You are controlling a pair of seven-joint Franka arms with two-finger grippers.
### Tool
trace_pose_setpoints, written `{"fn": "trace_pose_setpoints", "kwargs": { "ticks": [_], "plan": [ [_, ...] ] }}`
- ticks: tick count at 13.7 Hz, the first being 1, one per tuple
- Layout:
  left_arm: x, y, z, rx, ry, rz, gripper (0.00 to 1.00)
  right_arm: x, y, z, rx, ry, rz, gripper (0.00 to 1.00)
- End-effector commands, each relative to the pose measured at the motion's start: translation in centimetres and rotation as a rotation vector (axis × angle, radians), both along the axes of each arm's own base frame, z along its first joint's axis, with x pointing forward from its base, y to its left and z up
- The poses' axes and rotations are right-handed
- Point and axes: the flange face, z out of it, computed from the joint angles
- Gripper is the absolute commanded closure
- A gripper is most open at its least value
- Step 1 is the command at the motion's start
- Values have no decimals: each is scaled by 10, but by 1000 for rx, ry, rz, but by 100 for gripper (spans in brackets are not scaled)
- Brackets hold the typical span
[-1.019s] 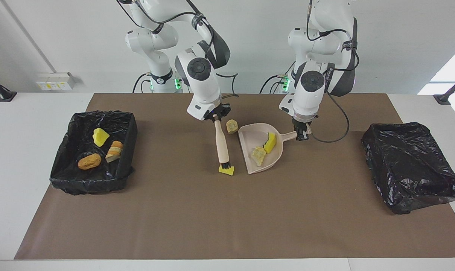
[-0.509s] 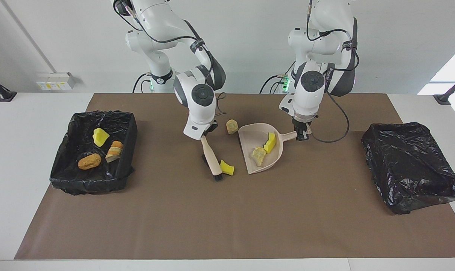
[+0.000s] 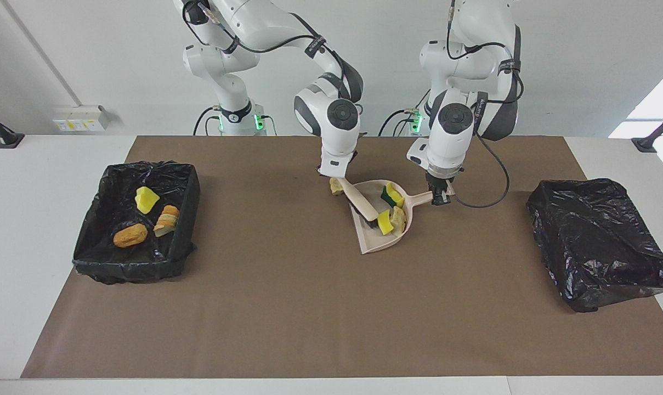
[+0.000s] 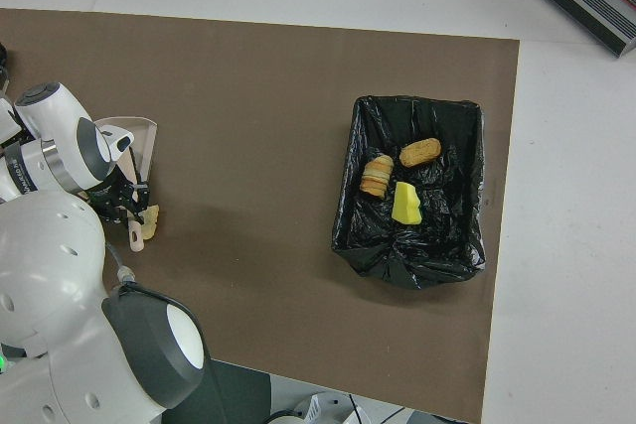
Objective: Sweep and dump trash in bin
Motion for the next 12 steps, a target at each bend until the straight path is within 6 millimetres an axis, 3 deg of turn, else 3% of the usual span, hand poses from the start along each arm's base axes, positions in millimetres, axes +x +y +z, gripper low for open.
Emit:
{"fn": "trace_pose_setpoints", "kwargs": {
  "ticks": [1,3,5,8,10,12],
  "plan": [
    [-7,5,0,5,-13,-2,100,18,-31,17,12,22,-62,100],
    [-5,5,1,0,-13,6,100,30,-56,32,-22,30,-154,100],
    [-1,14,0,-10,-10,32,100,22,-75,55,-99,49,-260,100],
    [3,20,3,-59,-2,81,100,-19,-75,59,-223,110,-465,100],
    [11,42,12,-85,-12,129,100,-53,-69,52,-244,146,-570,100],
    [13,50,24,-101,-29,146,100,-92,-60,43,-236,136,-701,100]
  ]
}}
